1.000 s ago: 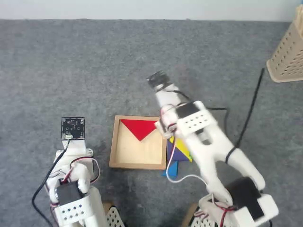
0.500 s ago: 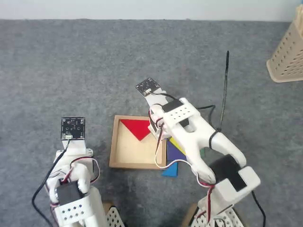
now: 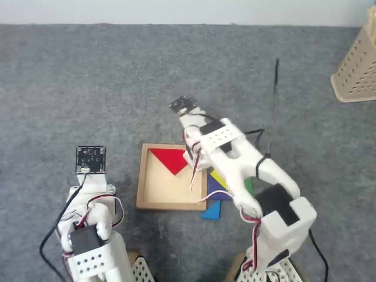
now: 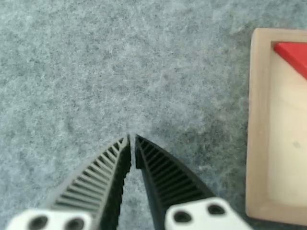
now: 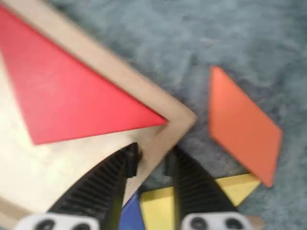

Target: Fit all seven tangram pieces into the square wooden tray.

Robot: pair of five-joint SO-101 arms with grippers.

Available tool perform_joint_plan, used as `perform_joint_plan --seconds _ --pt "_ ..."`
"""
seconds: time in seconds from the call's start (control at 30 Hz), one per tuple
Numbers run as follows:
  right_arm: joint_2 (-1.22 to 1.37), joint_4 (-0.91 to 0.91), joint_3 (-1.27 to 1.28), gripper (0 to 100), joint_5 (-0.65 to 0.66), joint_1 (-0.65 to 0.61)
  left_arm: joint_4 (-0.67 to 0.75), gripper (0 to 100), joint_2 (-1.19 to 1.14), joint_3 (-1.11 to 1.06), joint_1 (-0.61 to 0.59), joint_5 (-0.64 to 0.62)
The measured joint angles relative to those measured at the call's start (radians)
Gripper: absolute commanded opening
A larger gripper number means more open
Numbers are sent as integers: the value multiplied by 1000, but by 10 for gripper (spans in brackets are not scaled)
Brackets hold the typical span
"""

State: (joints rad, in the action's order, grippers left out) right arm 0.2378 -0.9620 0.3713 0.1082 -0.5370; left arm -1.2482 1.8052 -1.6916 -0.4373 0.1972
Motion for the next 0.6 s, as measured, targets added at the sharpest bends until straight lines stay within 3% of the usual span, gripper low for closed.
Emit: perform_joint_plan --seconds 0.27,0.4,0.6 --pt "100 0 -130 20 6 180 0 13 0 0 0 0" --pt "132 -2 -169 29 8 196 0 13 0 0 0 0" --pt "120 -57 -193 128 8 181 0 13 0 0 0 0"
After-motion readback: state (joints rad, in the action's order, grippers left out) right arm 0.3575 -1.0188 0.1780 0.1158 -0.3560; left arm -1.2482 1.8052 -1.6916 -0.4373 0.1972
